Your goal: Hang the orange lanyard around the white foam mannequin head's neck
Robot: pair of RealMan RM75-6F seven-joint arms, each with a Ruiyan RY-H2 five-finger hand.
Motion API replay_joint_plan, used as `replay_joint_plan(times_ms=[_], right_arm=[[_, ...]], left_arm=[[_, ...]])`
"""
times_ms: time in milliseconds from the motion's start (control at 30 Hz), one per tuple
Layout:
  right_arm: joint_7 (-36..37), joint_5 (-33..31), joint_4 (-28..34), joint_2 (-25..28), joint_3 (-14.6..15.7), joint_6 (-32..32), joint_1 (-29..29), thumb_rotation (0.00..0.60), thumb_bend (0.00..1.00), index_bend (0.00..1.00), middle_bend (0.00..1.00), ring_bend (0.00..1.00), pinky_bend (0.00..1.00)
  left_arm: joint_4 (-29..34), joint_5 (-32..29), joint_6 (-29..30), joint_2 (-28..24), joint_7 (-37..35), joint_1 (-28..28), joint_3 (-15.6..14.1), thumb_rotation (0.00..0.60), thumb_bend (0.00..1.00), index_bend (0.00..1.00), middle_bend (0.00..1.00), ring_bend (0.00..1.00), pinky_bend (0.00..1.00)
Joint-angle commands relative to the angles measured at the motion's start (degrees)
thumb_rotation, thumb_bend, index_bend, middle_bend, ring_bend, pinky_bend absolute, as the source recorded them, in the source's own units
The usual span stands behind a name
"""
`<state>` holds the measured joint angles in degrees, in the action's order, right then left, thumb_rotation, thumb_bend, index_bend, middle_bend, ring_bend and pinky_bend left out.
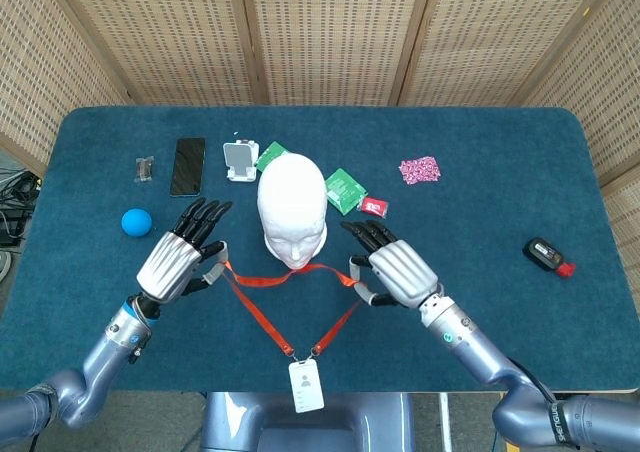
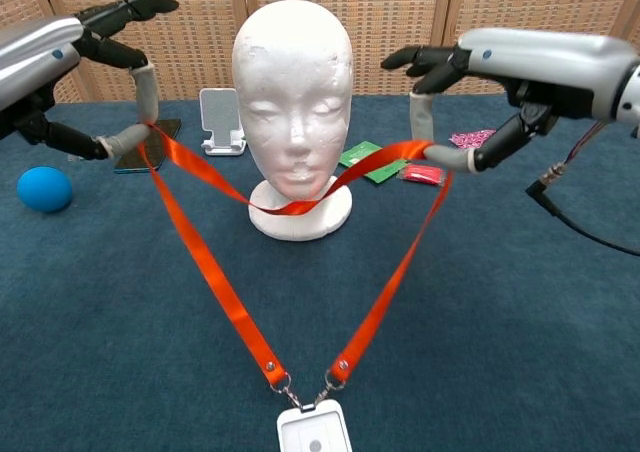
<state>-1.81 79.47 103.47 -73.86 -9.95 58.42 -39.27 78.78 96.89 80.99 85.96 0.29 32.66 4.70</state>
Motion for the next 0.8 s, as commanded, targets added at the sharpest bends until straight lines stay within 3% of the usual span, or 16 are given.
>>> replay_joint_plan(times_ms=[33, 300, 500, 800], right_arm=[[6.1, 0.6, 2.9, 3.2, -2.5, 2.1, 0.8, 0.600, 0.67, 0.78, 0.03, 0.00, 0.00], [12.7, 0.3, 6.3, 8.4, -5.1, 3.2, 1.7, 0.600, 0.67, 0.78, 0.03, 0.00, 0.00], [13.4, -0.9, 6.3, 8.7, -6.3, 3.8, 1.6, 0.600, 0.67, 0.78, 0.04, 0.00, 0.00], [13.7, -7.2, 4.6, 7.2, -10.2, 4.3, 0.1, 0.600, 0.67, 0.78, 0.04, 0.00, 0.00]], left_arm=[[2.3, -0.7, 0.7, -1.5, -1.1, 0.1, 1.2, 0.600, 0.42, 0.72, 0.00, 0.00, 0.00], [7.0, -1.4, 1.6, -4.7, -1.8, -0.5, 2.4, 0.600, 0.42, 0.72, 0.00, 0.00, 0.00], [9.1, -2.8, 1.0, -6.1, -2.4, -0.2, 3.8, 0.600, 0.42, 0.72, 0.00, 0.00, 0.00], [12.7, -10.7, -4.5, -8.8, -4.2, 2.2, 8.9, 0.600, 0.42, 0.72, 0.00, 0.00, 0.00]])
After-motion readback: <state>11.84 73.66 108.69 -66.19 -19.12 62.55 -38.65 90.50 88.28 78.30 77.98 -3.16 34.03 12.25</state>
